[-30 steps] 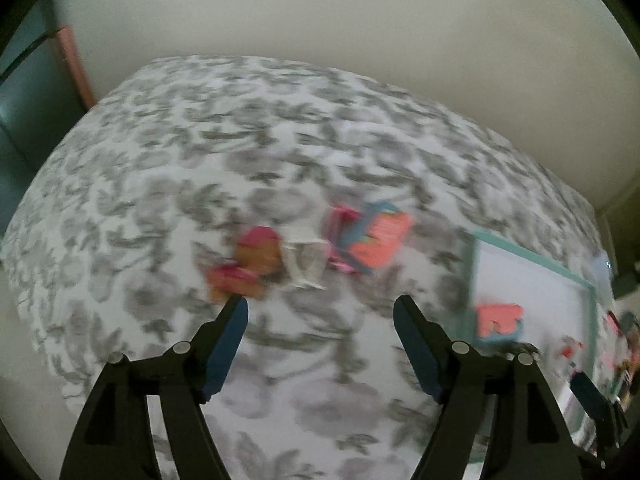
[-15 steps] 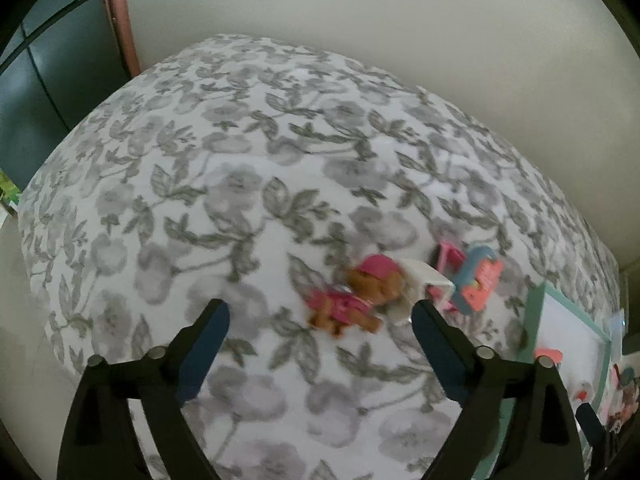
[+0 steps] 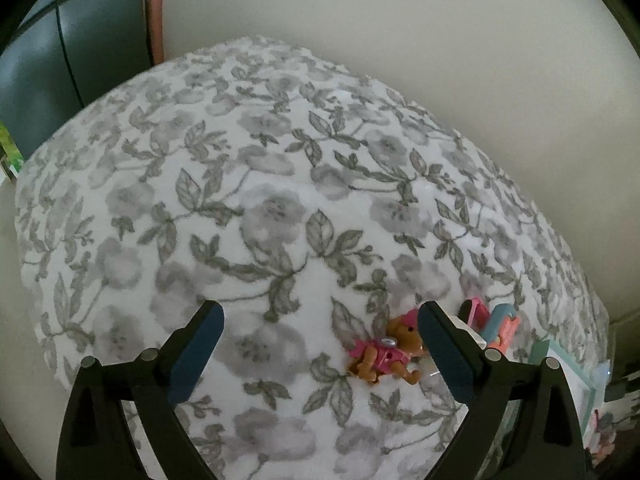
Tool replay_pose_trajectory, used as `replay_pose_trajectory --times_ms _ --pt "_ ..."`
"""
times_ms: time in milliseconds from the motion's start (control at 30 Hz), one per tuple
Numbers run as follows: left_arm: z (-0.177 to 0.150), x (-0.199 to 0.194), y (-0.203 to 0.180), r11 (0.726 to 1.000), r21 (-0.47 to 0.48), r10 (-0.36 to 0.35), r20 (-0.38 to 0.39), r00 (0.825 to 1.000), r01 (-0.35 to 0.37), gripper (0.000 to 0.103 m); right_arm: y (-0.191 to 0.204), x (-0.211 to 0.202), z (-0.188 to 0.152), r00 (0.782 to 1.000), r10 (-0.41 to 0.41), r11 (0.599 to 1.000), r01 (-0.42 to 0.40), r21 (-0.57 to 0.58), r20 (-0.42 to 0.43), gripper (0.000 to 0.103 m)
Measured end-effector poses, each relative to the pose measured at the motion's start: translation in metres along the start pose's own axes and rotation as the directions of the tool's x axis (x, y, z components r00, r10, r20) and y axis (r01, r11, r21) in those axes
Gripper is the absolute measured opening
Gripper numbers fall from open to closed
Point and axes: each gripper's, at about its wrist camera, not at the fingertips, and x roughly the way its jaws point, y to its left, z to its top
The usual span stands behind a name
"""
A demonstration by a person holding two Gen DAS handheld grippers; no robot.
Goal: Organize rigid objects
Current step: 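Move both open tools back over the remaining items on the bedspread, then grasp the pink toy dog with the left tool while the right tool grasps the white clip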
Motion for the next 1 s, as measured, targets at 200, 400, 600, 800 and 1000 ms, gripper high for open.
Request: replay_pose_trajectory --times_ms 200,400,600,800,1000 --pt "0.002 0.014 0.006 1.000 -0.015 0.018 -0.050 0.999 -0.019 0.097 0.015 0.016 0.010 0.996 0.087 0.996 -0.087 0.004 -0.005 0.103" --pt "0.001 0.033 0.010 0.999 -0.052 0.001 -0.100 0.995 -0.006 0.097 0.027 0.038 0.014 0.989 0.142 0.990 -0.141 0.028 -0.037 0.103" --pt "-0.003 0.051 0.014 0.995 -0.103 -0.007 -0.146 0.989 -0.008 0.097 0.038 0.056 0.022 0.979 0.194 0.980 -0.191 0.059 -0.061 0.103" --pt "-0.002 0.055 0.029 0.980 -0.200 -0.025 -0.144 0.989 -0.005 0.097 0.039 0.072 0.031 0.965 0.247 0.963 -0.236 0.127 -0.084 0.099" --pt "-0.003 0.060 0.030 0.978 -0.211 -0.040 -0.164 0.986 0.005 0.097 0.044 0.084 0.039 0.953 0.283 0.952 -0.266 0.152 -0.107 0.088"
